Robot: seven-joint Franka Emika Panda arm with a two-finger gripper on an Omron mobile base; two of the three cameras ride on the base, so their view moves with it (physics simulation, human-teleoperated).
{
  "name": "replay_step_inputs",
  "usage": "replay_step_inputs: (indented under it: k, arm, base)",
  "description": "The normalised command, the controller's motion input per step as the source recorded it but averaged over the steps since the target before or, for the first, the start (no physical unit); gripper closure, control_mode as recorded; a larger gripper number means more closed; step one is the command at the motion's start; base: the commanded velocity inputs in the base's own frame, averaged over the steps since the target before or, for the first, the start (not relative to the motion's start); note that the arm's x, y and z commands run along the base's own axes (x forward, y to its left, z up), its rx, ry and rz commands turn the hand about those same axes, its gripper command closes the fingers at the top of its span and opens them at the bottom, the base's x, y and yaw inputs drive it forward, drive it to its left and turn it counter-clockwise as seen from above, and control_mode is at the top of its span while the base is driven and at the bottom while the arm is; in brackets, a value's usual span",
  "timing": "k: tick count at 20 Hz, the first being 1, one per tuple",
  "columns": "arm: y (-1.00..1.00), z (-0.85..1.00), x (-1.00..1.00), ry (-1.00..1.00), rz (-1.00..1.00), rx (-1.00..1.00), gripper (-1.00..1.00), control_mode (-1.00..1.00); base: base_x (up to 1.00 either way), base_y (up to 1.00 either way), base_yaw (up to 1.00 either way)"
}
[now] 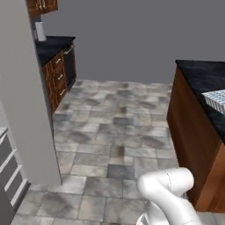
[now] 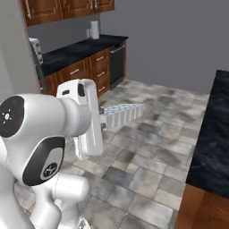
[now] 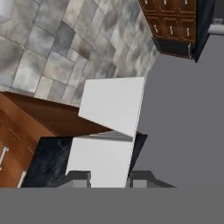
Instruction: Open the freezer door, pick up the ice cube tray from the freezer, and place it on the dining counter.
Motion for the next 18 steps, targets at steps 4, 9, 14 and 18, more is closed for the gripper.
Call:
replay_step_inputs:
  k: [4, 9, 14, 18]
  arm:
    - [0.00, 0.00, 0.00, 0.00, 0.00, 0.00, 1.00, 1.00]
    - [0.00, 0.00, 0.00, 0.00, 0.00, 0.00, 1.00, 1.00]
    - [0.00, 0.00, 0.00, 0.00, 0.00, 0.00, 1.00, 1.00]
    - [0.00, 0.00, 0.00, 0.00, 0.00, 0.00, 1.00, 1.00]
  base:
    - [0.11, -0.10, -0.43]
    - [0.00, -0.71, -0.14]
    - [0.00, -0.98, -0.05]
    - [0.00, -0.84, -0.14]
